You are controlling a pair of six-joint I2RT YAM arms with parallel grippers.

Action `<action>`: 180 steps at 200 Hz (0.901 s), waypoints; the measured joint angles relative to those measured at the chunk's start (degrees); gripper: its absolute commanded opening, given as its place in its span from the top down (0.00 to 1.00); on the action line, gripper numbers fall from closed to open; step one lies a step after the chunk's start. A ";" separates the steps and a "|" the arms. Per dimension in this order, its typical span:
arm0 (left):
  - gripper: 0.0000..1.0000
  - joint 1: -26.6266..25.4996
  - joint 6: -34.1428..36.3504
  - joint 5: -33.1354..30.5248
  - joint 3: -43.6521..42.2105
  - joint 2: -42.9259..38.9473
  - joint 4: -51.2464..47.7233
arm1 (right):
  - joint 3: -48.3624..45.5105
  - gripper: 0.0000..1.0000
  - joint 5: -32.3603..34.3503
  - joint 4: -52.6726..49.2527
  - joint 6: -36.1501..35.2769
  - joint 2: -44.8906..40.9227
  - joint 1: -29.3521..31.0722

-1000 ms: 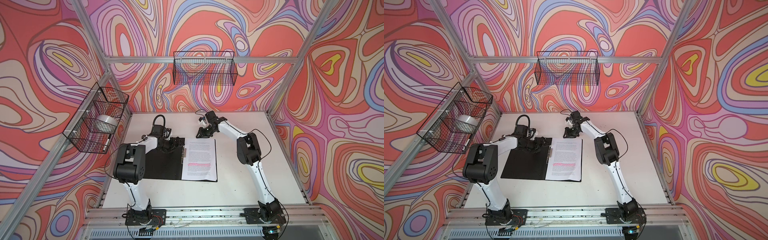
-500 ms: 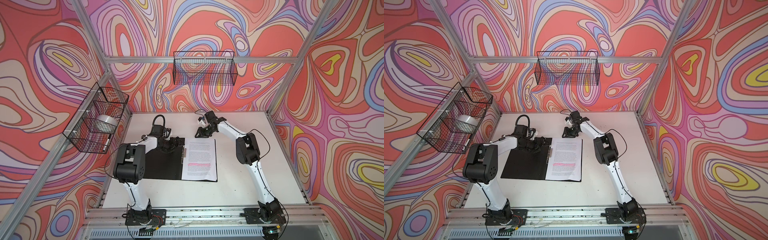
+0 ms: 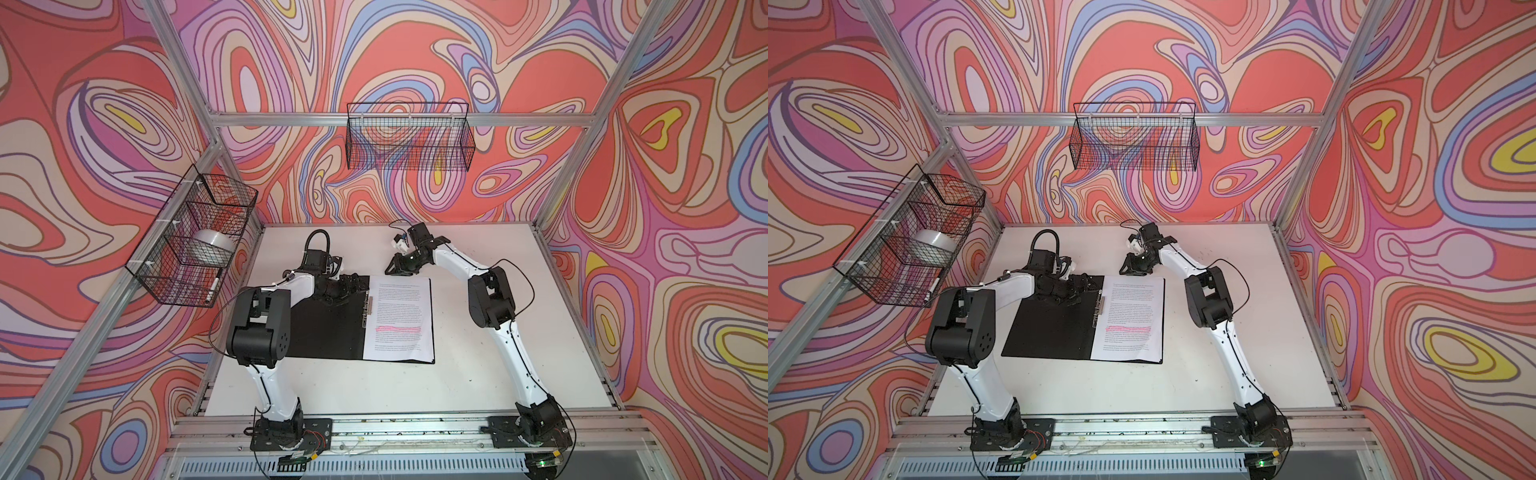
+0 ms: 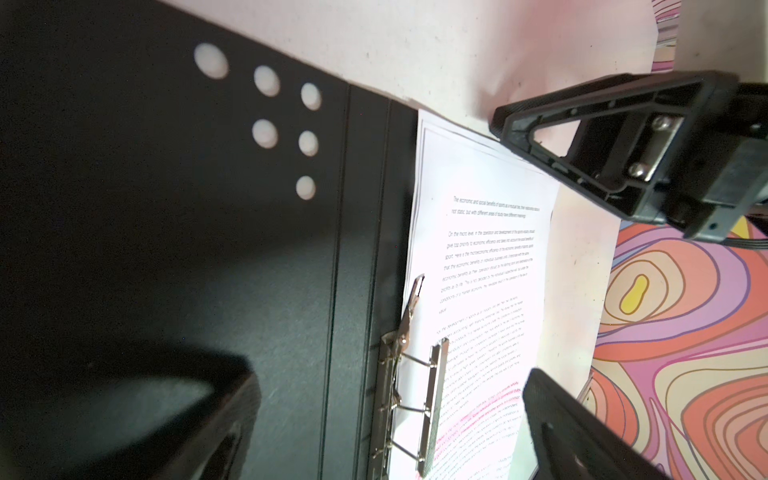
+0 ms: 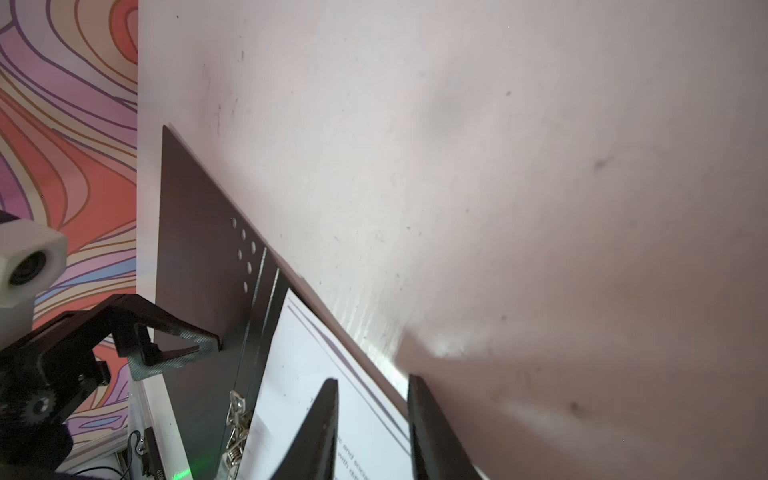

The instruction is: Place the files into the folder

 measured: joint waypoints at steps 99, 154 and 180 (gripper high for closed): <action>0.00 0.07 -1.40 0.85 0.28 0.57 1.01 | 0.70 0.68 -0.50 -3.04 -2.16 -0.02 0.33; 0.00 0.07 -1.55 0.83 0.28 0.52 1.01 | -1.73 0.68 5.77 -0.81 -0.28 -2.45 0.70; 0.00 0.07 -1.51 0.81 0.28 0.39 0.81 | -7.17 0.70 10.40 0.46 1.01 -7.78 0.15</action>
